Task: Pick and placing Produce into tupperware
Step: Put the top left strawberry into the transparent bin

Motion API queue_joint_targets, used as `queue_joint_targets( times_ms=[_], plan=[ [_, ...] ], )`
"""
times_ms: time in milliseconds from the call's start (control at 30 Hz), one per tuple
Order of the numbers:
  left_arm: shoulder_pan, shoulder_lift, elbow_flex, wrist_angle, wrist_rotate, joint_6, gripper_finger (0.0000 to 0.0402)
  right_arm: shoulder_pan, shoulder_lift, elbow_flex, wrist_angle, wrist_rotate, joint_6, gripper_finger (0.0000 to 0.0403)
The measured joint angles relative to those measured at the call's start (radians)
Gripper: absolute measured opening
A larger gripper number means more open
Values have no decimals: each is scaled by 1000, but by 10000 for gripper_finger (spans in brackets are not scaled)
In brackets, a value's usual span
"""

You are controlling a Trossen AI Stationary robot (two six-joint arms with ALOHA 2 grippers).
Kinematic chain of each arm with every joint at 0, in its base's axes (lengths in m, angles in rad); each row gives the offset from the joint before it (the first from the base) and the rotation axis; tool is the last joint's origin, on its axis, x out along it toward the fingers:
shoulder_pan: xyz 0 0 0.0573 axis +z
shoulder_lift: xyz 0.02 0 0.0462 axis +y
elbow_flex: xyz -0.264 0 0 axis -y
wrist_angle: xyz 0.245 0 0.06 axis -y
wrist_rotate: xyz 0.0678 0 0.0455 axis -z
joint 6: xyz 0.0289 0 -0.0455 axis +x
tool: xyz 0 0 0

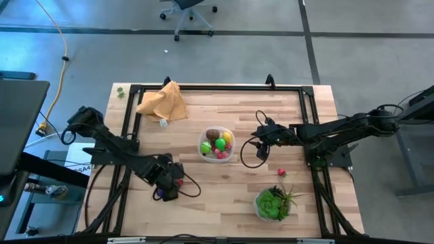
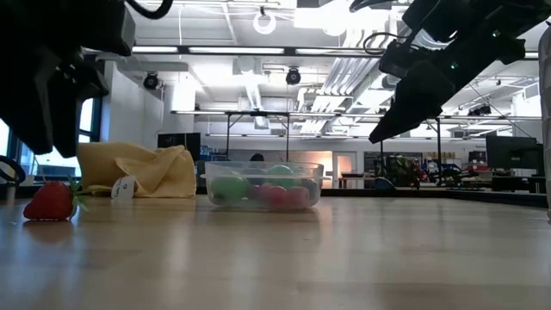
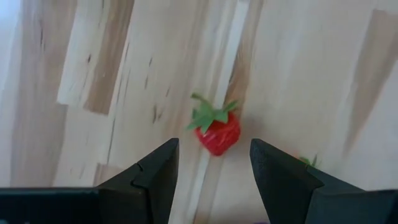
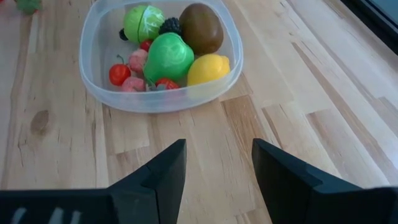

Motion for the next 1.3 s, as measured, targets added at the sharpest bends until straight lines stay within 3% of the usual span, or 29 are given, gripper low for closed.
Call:
queue_joint_targets(
  times_ms=[600,1300],
  plan=[
    [2,52,1,28,-14,10,186,0,0,0,6,0,0,176],
    [34,109,2,84,42,40,186,0,0,0,1,0,0,176]
  ],
)
